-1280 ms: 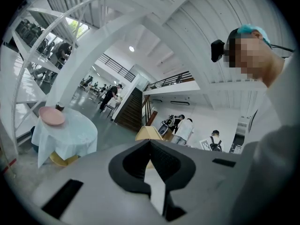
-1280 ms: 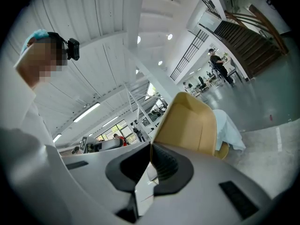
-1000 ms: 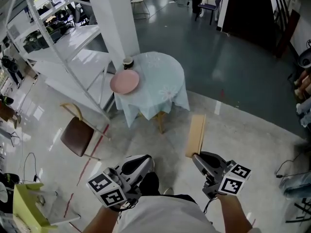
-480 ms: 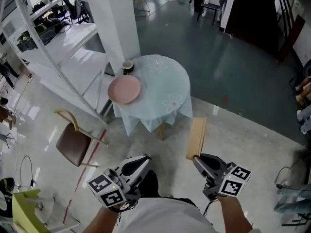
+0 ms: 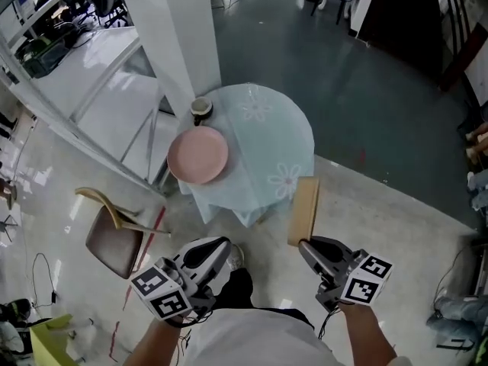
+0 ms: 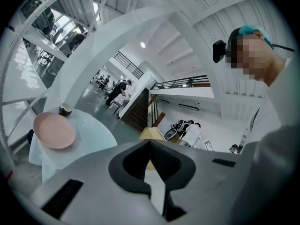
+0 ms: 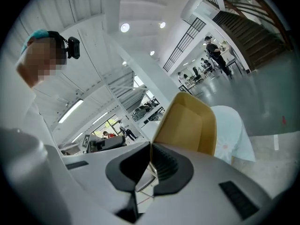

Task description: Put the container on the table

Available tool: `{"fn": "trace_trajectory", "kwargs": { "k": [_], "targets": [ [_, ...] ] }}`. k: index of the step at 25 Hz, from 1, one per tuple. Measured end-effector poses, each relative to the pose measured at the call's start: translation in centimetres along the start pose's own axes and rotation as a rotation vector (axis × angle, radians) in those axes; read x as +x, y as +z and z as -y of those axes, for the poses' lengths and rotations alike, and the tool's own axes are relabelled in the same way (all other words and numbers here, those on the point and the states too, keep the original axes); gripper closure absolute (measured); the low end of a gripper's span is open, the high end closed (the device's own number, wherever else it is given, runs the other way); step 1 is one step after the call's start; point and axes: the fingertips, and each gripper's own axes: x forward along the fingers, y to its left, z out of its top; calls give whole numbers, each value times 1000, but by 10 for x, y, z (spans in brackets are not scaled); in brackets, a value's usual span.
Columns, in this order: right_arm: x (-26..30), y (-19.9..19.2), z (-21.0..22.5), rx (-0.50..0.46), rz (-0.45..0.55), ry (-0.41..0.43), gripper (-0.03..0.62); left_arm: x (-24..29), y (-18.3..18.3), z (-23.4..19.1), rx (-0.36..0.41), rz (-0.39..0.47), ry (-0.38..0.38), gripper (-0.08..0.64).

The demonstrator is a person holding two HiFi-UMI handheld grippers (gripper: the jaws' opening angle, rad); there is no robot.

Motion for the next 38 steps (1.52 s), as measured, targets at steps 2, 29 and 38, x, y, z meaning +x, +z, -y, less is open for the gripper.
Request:
{"fn": "trace_trajectory", "kwargs": {
  "k": [2, 29, 38],
  "targets": [
    [16, 9, 7, 6, -4, -7, 560, 7, 11, -15, -4, -7, -6, 538],
    [158, 85, 68, 28, -65, -81, 560, 52, 96, -168, -31, -66, -13, 538],
    [158, 103, 112, 21, -93, -86, 560, 74, 96, -169, -40, -64, 36, 538]
  ]
}}
